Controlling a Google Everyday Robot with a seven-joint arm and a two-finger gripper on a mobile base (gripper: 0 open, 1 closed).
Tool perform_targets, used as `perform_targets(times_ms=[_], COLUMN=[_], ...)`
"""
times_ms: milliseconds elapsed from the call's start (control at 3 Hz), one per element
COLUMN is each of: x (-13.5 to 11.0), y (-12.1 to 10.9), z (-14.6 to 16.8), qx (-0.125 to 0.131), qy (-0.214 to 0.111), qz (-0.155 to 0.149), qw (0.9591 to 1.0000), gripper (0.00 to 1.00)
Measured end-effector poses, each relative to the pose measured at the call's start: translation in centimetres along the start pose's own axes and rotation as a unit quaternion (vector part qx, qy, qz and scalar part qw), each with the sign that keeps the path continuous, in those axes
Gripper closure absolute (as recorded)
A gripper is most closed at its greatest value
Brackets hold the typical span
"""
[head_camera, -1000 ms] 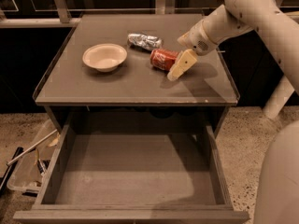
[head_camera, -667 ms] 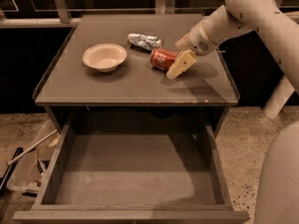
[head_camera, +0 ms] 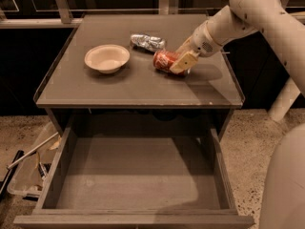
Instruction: Place coke can into top drawer
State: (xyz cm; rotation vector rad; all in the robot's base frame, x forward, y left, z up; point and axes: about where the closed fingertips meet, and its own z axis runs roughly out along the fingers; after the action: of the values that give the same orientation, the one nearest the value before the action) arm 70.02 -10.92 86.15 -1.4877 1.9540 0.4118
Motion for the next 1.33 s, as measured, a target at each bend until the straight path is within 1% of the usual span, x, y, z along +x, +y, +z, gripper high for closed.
perform_targets(times_ms=[333,667,1000,1333], x=[0.0,0.0,0.5,0.7], y=[0.0,0.0,0.6,2.3], z=[0.0,0.0,-0.3,-1.8], qx=[0.000,0.000,-0.004,-0.005], qy=[0.000,0.000,-0.006,-0.024], qz=[0.000,0.000,0.000,-0.005], qw=[1.0000,1.0000,1.0000,0.9997], gripper=[0.89,1.00,1.00,1.00])
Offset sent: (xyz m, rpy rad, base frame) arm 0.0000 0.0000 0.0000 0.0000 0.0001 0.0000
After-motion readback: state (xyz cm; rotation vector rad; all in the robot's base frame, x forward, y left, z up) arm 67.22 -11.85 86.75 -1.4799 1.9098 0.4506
